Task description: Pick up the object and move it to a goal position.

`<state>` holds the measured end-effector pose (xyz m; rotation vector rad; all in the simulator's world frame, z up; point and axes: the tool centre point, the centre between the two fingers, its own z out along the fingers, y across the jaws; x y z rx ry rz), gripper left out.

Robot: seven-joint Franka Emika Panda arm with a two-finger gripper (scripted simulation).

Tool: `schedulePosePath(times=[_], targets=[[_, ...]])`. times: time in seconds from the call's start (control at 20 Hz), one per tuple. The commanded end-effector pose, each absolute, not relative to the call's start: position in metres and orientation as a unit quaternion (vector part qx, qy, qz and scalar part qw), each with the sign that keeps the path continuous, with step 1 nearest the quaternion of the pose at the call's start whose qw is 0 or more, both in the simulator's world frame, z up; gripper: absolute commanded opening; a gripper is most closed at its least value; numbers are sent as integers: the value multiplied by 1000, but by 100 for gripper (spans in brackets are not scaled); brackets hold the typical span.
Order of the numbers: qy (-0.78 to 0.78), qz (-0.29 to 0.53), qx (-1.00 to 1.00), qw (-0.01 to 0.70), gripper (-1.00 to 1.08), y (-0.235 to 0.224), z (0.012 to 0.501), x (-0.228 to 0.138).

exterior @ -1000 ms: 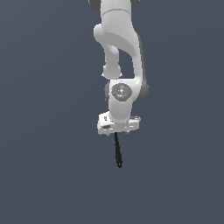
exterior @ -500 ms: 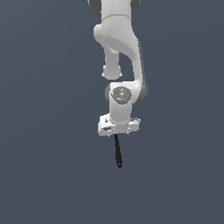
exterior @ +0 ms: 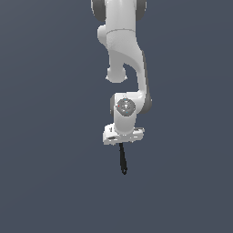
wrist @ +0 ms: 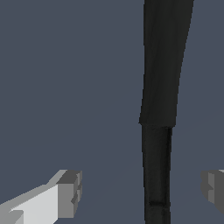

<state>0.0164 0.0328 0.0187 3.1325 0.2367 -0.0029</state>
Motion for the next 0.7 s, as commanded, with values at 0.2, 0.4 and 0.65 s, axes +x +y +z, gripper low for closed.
schedulePosePath(times=[0.2, 0.4, 0.65], targets=[[75, 0, 997, 0, -100, 33, 17, 17], [75, 0, 997, 0, -100, 33, 17, 17], [75, 0, 997, 0, -100, 32, 19, 18]])
